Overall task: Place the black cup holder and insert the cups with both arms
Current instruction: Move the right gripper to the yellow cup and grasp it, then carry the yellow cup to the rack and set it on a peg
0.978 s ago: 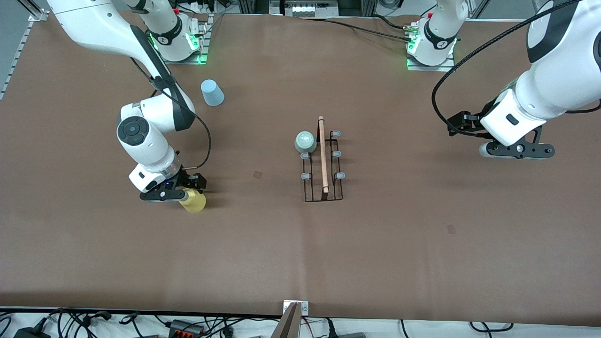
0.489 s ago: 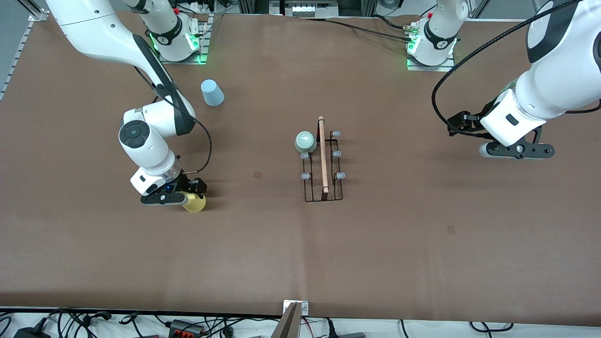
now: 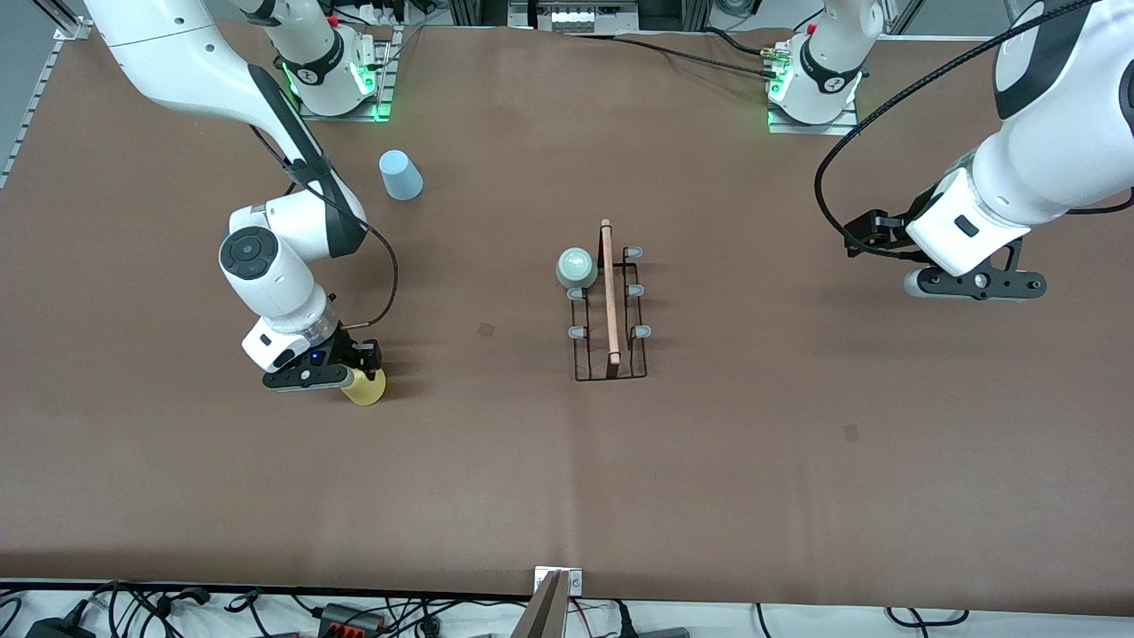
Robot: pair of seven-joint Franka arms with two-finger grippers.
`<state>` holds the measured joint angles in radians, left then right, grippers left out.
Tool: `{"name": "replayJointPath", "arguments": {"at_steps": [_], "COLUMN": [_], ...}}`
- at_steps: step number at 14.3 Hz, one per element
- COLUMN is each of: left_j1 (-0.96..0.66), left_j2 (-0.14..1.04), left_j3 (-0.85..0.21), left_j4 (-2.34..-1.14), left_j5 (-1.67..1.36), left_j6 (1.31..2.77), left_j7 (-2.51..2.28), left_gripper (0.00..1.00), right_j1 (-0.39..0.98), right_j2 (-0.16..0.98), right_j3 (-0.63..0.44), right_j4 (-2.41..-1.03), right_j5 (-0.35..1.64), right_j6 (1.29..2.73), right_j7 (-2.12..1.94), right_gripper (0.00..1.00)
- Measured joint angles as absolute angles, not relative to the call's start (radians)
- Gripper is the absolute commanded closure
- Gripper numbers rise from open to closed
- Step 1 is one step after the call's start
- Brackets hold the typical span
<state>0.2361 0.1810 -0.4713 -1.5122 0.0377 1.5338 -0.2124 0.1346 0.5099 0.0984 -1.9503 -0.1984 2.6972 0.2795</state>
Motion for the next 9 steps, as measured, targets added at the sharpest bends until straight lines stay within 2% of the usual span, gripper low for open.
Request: {"name": "replayJointPath", "arguments": {"at_steps": [2,4,9], "left_j1": [0.236,0.236,0.236], "left_j2": [0.181,0.181,0.181], "left_j3": [-0.471,-0.471,-0.471], "left_j4": [-1.512,-1.512,-1.512], "left_j5": [0.038,0.038,0.038], "left_j6": [1.534,1.534,1.534], "left_j7": [-0.212,-0.212,-0.212], "left_gripper": [0.0,0.0,0.0], "right_j1": [0.136,0.154,0.335], "right_j2": [0.48,0.421,0.287], "right_j3": [0.099,0.104,0.117], "right_j4": [-1.941,-1.921,-1.822], "right_j5": [-0.198,-0.194,-0.118], "right_j6": [2.66,2.564,2.326], "right_j7": [0.28,0.333,0.756], "right_gripper": [1.0,1.0,1.0]}}
